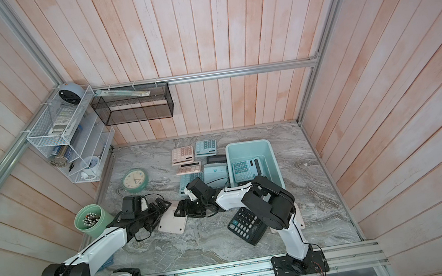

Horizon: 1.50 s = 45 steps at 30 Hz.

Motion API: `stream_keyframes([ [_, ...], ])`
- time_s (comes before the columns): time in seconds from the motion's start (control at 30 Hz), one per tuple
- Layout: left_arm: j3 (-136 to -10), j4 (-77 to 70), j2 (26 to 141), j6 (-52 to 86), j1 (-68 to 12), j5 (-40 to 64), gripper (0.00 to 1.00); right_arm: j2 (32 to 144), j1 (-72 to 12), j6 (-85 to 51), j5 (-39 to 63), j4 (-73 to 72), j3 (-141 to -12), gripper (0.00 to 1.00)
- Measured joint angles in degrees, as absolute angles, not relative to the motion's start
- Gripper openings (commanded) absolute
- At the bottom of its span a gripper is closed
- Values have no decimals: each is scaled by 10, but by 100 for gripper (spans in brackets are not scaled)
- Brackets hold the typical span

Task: Put the calculator in the storage box
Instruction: Pick up the calculator at the center of the board, then place the calculator in the storage box.

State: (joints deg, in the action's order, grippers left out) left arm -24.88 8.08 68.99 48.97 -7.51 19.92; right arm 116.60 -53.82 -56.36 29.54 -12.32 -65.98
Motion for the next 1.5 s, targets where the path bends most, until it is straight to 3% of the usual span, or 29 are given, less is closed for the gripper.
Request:
stream_keyframes([
  [0.1, -239, 68, 683, 502, -90, 202, 100, 1180, -533, -592, 301, -171, -654, 68],
  [0.23, -227, 57, 671, 513, -102, 206, 100, 1187, -531, -625, 304, -217, -642, 56],
  [0.5, -212, 71, 635, 528, -103, 198, 100, 1177, -534, -644, 316, -280, -619, 16],
  [0.6, -213, 96, 599, 537, -104, 194, 100, 1156, -534, -634, 307, -271, -616, 7],
  [0.77, -253, 186, 514, 540, -105, 175, 100, 1116, -534, -587, 289, -218, -614, 4],
  [0.97, -362, 305, 427, 529, -101, 149, 100, 1009, -545, -433, 211, -51, -624, 3],
  [1.3, -513, 441, 433, 512, -96, 161, 100, 879, -643, -141, -53, 132, -655, 3],
  [1.5, -539, 461, 449, 518, -94, 211, 100, 879, -732, 32, -269, 101, -626, 2],
])
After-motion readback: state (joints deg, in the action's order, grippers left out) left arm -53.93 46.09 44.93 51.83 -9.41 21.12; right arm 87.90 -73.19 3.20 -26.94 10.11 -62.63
